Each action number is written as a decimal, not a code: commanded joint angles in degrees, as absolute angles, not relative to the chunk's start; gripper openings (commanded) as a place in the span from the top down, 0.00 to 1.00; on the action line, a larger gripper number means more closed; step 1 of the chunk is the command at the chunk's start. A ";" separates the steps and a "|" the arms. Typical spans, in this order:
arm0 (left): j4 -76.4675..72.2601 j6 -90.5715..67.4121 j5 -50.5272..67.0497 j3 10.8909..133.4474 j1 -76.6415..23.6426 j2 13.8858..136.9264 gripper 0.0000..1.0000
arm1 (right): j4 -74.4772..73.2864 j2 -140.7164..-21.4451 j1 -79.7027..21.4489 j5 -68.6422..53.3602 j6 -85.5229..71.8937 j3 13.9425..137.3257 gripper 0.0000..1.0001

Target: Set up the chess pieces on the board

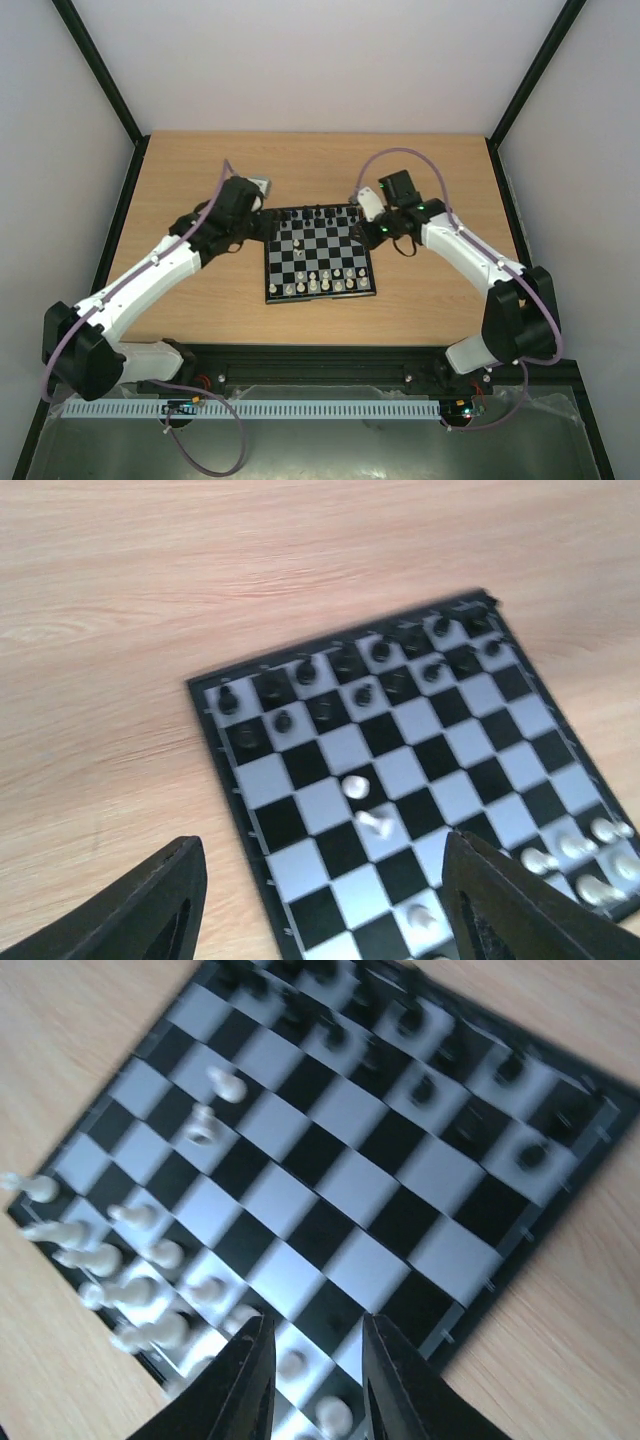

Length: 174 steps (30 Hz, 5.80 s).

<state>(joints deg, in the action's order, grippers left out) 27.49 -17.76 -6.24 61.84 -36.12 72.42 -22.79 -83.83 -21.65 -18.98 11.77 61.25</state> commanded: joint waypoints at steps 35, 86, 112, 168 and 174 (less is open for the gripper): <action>13.45 -23.65 7.47 49.05 -13.53 73.16 0.31 | -27.57 -119.61 -47.99 3.54 2.52 87.70 0.69; -10.48 -41.54 54.24 41.35 -16.67 83.73 0.59 | -13.28 -95.35 -44.64 -14.59 6.51 69.00 0.84; -11.11 -41.40 56.71 41.73 -18.89 88.26 0.77 | -12.73 -94.80 -44.35 -17.19 5.49 68.38 0.83; 24.40 -22.14 -4.76 47.86 -40.70 81.45 0.98 | -8.70 -78.11 -24.26 -26.45 4.34 49.63 0.60; 23.67 -21.63 -3.58 47.74 -40.82 84.48 0.98 | -8.79 -78.65 -24.25 -26.51 4.62 49.58 0.60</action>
